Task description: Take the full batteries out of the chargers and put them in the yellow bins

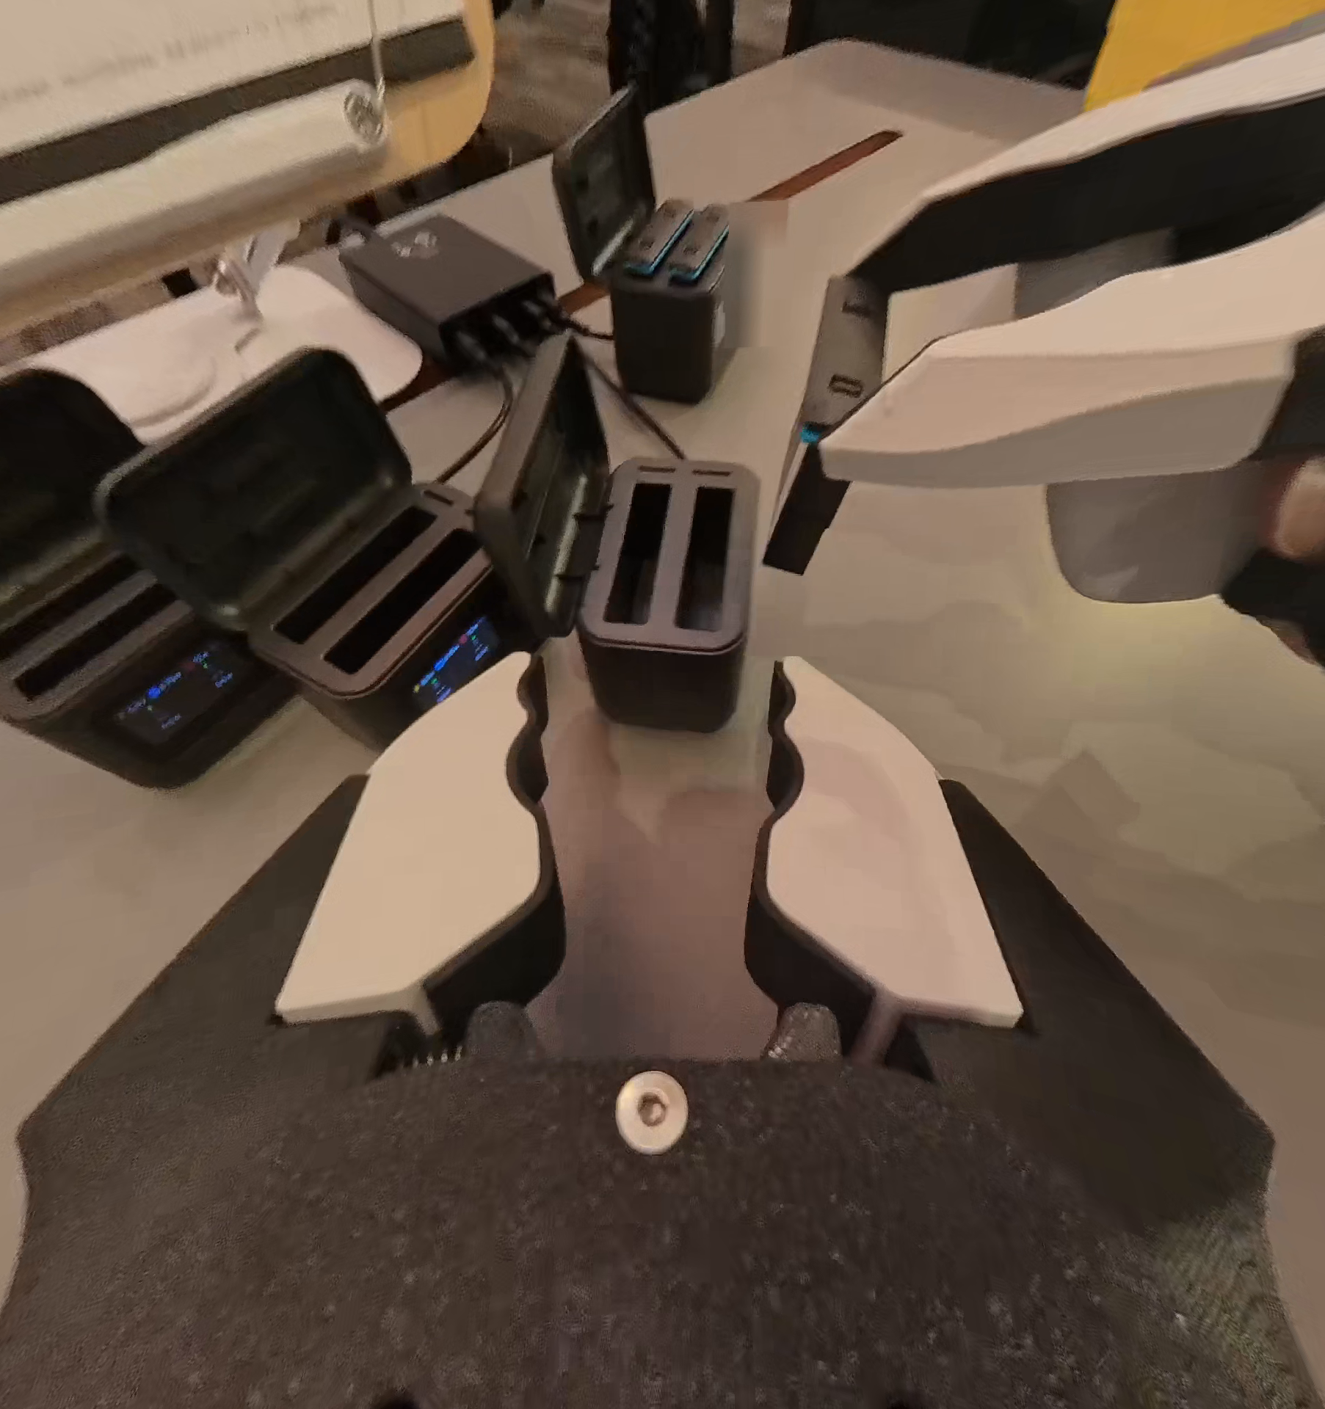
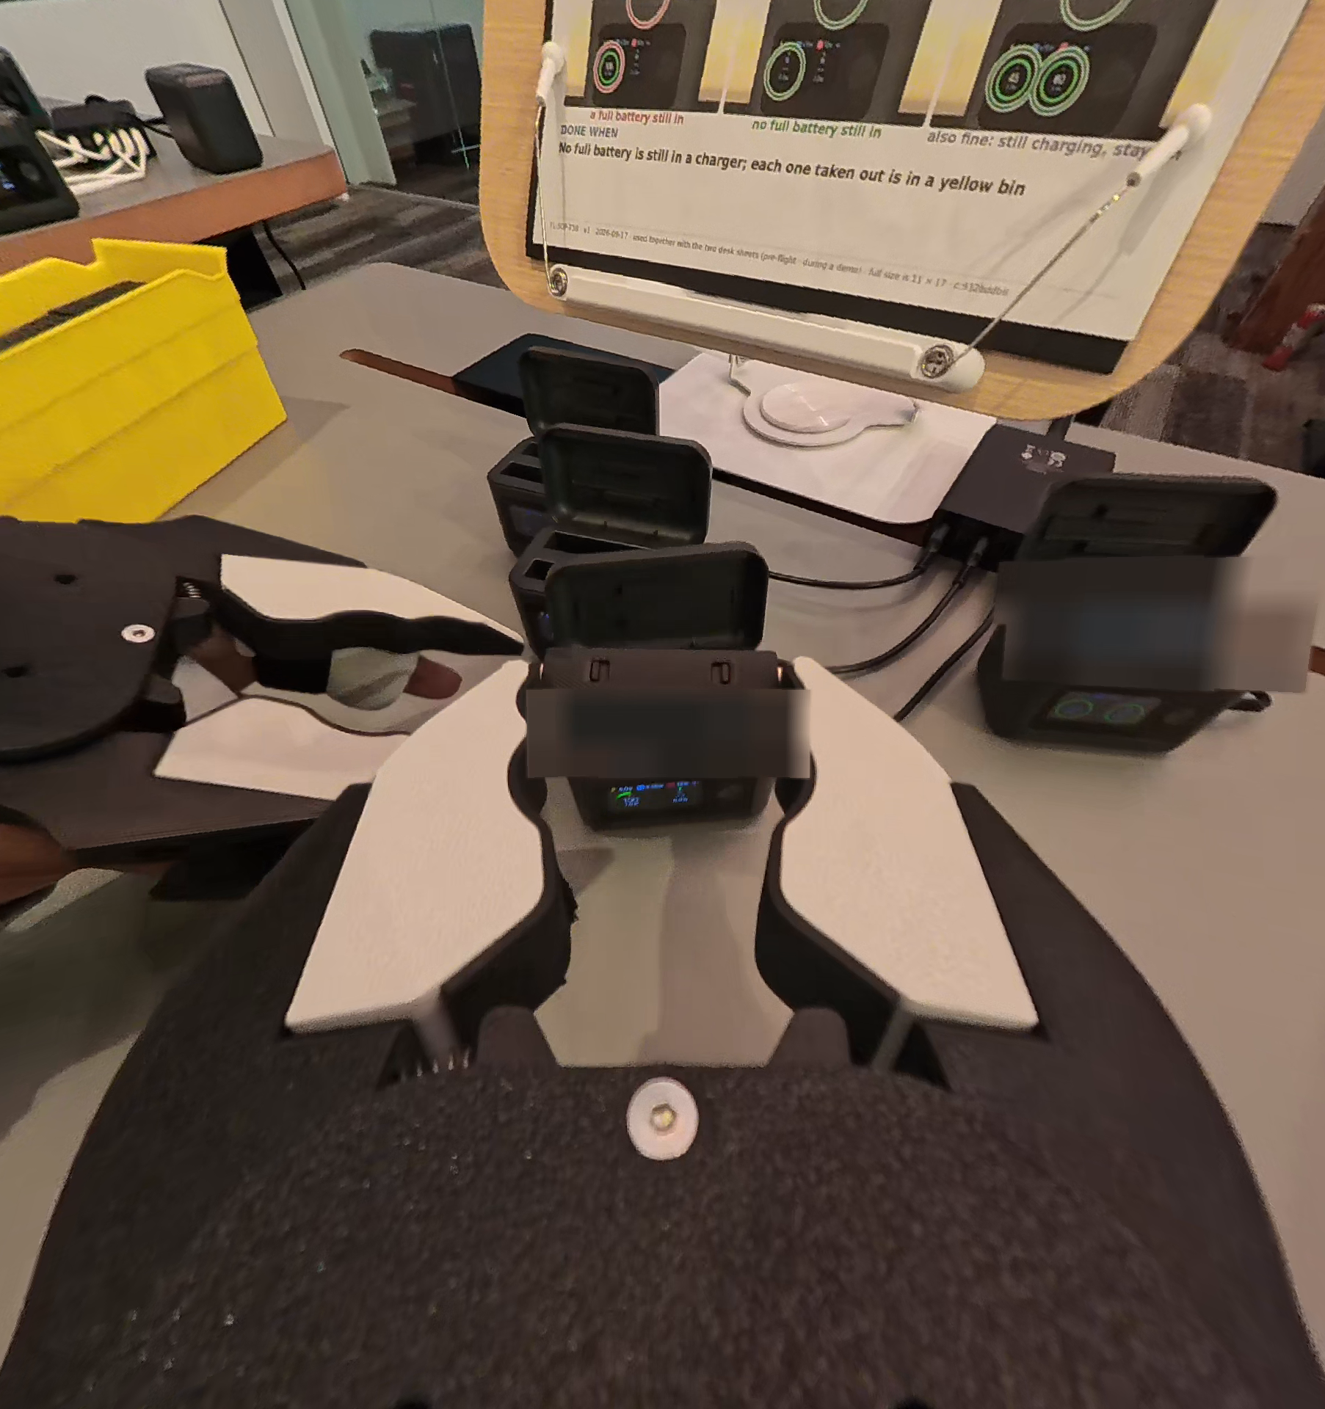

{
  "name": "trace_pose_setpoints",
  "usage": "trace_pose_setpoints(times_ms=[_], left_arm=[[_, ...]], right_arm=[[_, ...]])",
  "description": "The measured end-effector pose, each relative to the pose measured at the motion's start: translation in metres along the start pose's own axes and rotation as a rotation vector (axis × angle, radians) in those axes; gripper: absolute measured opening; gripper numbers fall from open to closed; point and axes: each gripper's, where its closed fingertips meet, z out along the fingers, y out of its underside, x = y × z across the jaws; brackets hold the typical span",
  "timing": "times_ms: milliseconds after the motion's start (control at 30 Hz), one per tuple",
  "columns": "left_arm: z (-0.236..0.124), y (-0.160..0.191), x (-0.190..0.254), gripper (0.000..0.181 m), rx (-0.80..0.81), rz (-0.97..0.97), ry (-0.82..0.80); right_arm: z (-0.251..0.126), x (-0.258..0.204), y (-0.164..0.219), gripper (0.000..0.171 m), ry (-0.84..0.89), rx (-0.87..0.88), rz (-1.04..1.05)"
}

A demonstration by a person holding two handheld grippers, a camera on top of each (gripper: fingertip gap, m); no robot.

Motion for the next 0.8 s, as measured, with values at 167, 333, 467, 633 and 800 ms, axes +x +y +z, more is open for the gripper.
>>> trace_pose_setpoints(times_ms=[167,333,467,633,800], left_arm=[[-0.005,-0.013,0.029,0.055,0.082,0.112,0.054],[-0.008,-0.028,0.046,0.046,0.183,0.219,0.054],[-0.012,-0.034,0.047,0.034,0.229,0.253,0.031],[-0.014,-0.035,0.048,0.017,0.240,0.288,0.023],[-0.013,-0.033,0.052,0.013,0.238,0.320,0.035]], right_arm=[[-0.018,-0.005,0.001,0.058,-0.010,0.016,0.056],[-0.030,-0.018,-0.001,0.058,-0.057,0.035,0.131],[-0.031,-0.026,0.000,0.058,-0.097,0.040,0.179],[-0.029,-0.031,0.004,0.059,-0.125,0.030,0.211],[-0.030,-0.030,0.005,0.059,-0.144,0.029,0.242]])
